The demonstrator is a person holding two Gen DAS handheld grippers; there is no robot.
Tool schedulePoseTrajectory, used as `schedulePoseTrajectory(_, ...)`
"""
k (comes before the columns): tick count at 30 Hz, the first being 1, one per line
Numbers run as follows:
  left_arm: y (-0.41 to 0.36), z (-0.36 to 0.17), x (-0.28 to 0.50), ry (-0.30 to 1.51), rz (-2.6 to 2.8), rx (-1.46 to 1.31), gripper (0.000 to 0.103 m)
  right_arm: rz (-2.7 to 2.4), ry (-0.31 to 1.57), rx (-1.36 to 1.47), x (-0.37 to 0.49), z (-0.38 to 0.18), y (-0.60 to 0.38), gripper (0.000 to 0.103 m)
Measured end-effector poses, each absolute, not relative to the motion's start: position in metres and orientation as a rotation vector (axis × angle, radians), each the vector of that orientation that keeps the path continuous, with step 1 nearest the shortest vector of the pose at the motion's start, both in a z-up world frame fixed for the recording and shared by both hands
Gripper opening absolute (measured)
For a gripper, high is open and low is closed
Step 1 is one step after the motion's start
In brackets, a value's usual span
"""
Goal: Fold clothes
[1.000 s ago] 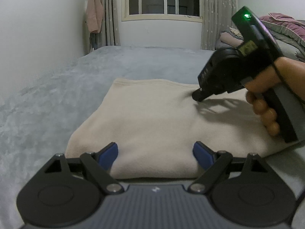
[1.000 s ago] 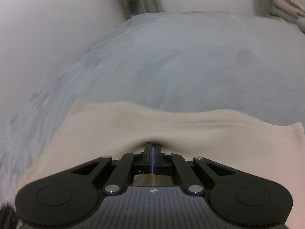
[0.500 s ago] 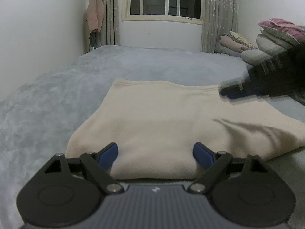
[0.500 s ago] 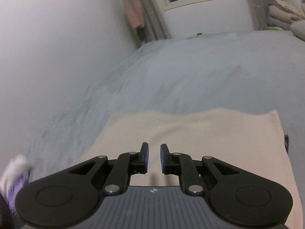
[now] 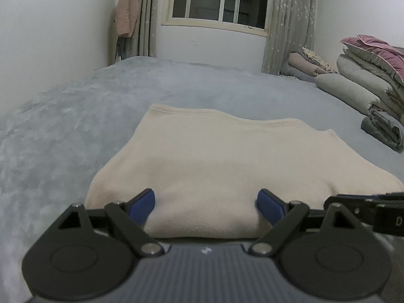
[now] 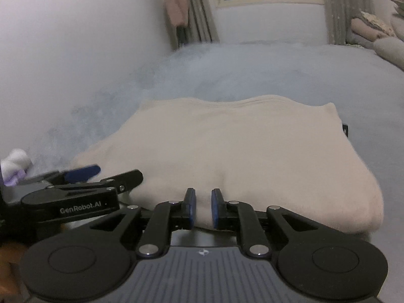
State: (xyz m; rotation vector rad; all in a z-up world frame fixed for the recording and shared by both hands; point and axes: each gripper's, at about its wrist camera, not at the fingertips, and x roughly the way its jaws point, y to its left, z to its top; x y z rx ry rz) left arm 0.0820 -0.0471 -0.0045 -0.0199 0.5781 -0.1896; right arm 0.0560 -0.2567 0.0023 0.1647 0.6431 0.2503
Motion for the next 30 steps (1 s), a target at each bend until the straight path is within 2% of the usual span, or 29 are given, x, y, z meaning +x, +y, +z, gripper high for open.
schedulePoseTrajectory(4,-0.052,-0.005,0.082,0.579,-0.183,0.003,0.09,0.234,0.678,0.229,0.055,0.013,-0.268,0.011)
schedulePoseTrajectory(7,-0.051,-0.005,0.081,0.578,-0.184,0.002,0.09,0.231,0.706,0.299,0.048,0.014,-0.287,0.006)
schedulePoseTrajectory(10,-0.051,-0.004,0.081,0.578,-0.185,-0.001,0.09,0.228,0.747,0.359,0.043,0.014,-0.303,0.006)
schedulePoseTrajectory(11,-0.05,-0.003,0.081,0.581,-0.188,-0.006,0.09,0.221,0.76,0.364,0.041,0.014,-0.306,0.011)
schedulePoseTrajectory(15,-0.042,0.005,0.082,0.599,-0.213,-0.038,0.09,0.188,0.773,0.429,0.034,0.013,-0.33,0.01)
schedulePoseTrajectory(16,-0.039,0.007,0.081,0.604,-0.221,-0.042,0.09,0.165,0.767,0.455,0.033,0.015,-0.335,0.016)
schedulePoseTrajectory(18,-0.028,0.014,0.079,0.615,-0.252,-0.082,0.09,0.132,0.749,0.507,0.03,0.018,-0.345,0.017)
schedulePoseTrajectory(23,0.014,0.019,0.082,0.647,-0.276,-0.307,0.09,0.127,0.63,0.515,0.026,0.037,-0.344,0.037)
schedulePoseTrajectory(27,0.038,0.011,0.088,0.659,-0.271,-0.443,0.09,0.081,0.569,0.414,0.03,0.04,-0.328,0.039)
schedulePoseTrajectory(30,0.052,0.009,0.09,0.651,-0.254,-0.504,0.09,0.006,0.617,0.355,0.04,0.026,-0.326,0.038)
